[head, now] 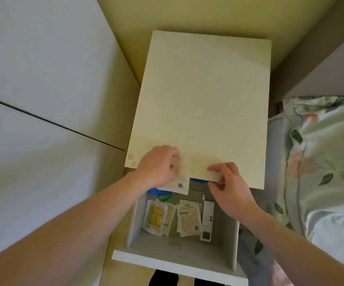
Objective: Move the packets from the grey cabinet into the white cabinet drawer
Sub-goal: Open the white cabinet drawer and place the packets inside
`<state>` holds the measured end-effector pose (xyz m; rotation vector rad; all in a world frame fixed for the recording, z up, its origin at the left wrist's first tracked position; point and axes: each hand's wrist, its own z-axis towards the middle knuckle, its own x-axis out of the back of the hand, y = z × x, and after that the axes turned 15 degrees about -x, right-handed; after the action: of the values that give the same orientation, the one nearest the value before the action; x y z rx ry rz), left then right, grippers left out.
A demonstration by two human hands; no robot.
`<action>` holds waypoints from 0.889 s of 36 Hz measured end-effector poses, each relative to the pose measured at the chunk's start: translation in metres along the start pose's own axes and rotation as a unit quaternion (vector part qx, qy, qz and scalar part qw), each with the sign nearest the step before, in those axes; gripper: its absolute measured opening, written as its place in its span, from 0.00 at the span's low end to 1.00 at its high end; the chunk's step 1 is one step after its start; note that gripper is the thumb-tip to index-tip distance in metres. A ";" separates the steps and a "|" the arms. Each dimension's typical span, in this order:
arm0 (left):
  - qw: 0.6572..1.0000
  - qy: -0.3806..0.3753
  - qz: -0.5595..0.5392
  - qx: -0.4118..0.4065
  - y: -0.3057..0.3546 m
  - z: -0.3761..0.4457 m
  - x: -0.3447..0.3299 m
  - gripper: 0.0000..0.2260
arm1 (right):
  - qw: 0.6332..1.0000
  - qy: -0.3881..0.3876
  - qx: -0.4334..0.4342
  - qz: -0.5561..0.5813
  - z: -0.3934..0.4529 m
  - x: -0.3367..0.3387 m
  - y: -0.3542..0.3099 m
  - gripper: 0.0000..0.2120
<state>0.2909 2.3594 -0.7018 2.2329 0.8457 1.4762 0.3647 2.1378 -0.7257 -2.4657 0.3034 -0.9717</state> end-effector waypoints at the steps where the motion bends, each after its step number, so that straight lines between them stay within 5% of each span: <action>1: 1.000 -0.010 -0.019 -0.013 0.001 -0.013 -0.007 0.05 | 1.000 0.001 0.010 -0.020 -0.003 -0.001 0.001 0.20; 8: 0.991 -0.122 -0.037 0.046 -0.019 -0.091 -0.070 0.12 | 0.969 0.022 0.081 -0.231 -0.033 -0.017 0.015 0.37; 15: 0.964 -0.214 0.111 0.110 -0.051 -0.093 -0.119 0.12 | 0.973 0.051 0.038 -0.220 -0.029 -0.011 0.025 0.41; 19: 0.962 -0.199 0.160 0.102 -0.054 -0.068 -0.137 0.17 | 0.968 0.035 0.029 -0.246 -0.028 -0.017 0.028 0.46; 23: 0.954 -0.220 0.185 0.087 -0.050 -0.053 -0.151 0.09 | 0.966 0.032 0.022 -0.257 -0.029 -0.023 0.027 0.49; 32: 0.942 -0.263 0.184 0.097 -0.063 -0.073 -0.173 0.24 | 0.968 0.032 0.008 -0.249 -0.029 -0.034 0.023 0.52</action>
<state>0.1566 2.2936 -0.8311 2.8579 0.4305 0.8569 0.3198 2.1201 -0.7387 -2.5512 -0.3241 -1.2425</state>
